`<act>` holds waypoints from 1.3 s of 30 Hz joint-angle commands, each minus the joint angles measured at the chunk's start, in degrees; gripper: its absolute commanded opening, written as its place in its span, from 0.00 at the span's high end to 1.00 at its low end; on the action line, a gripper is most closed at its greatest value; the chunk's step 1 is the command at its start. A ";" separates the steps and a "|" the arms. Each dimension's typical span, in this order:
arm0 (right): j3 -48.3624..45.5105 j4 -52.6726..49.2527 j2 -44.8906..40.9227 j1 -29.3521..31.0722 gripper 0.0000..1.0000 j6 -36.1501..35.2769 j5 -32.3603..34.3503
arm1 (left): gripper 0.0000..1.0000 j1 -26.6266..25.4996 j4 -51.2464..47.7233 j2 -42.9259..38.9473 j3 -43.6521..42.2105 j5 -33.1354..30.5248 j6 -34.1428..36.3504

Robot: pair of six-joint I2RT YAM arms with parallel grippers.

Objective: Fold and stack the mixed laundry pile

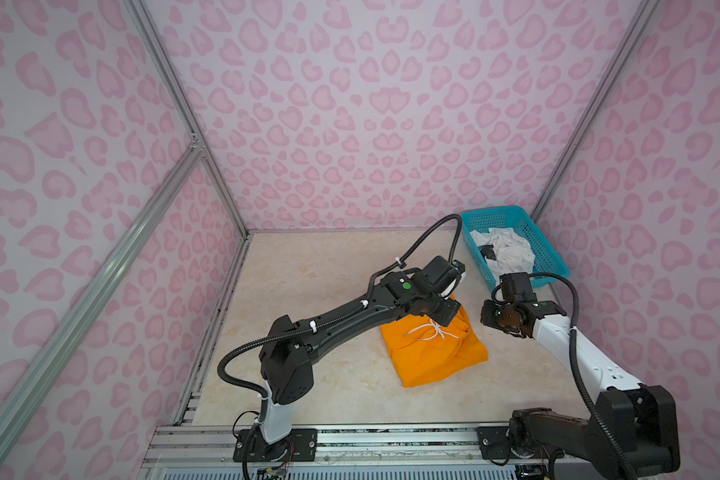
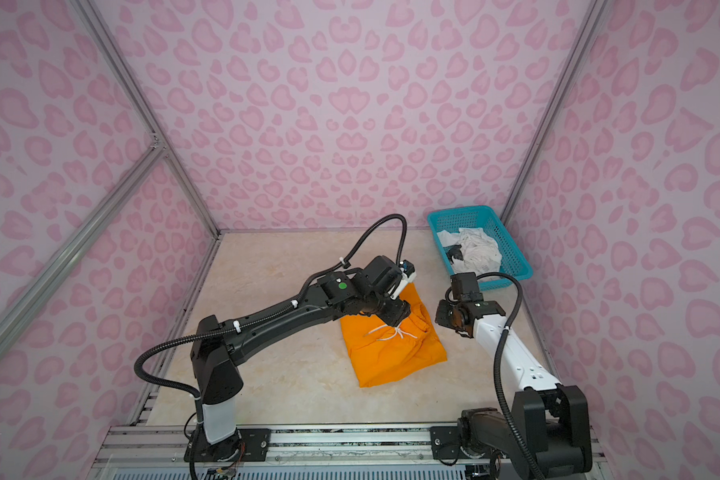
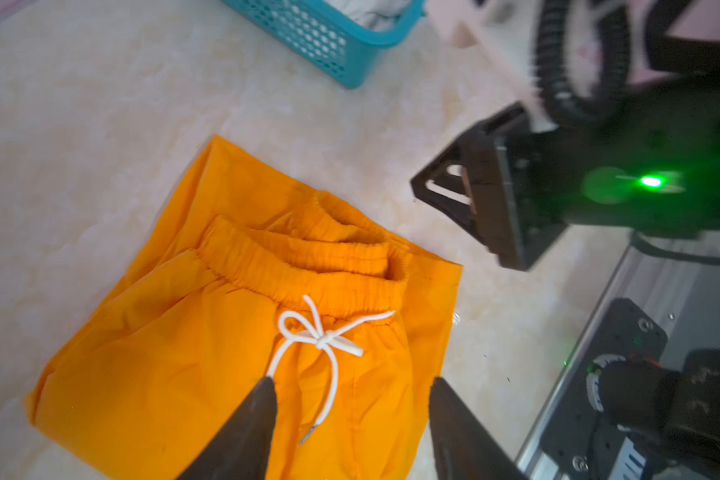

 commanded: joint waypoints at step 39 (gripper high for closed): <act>11.63 -0.12 15.76 9.72 1.00 -8.77 -16.00 | 0.42 14.95 13.84 -12.83 -33.07 2.44 -11.49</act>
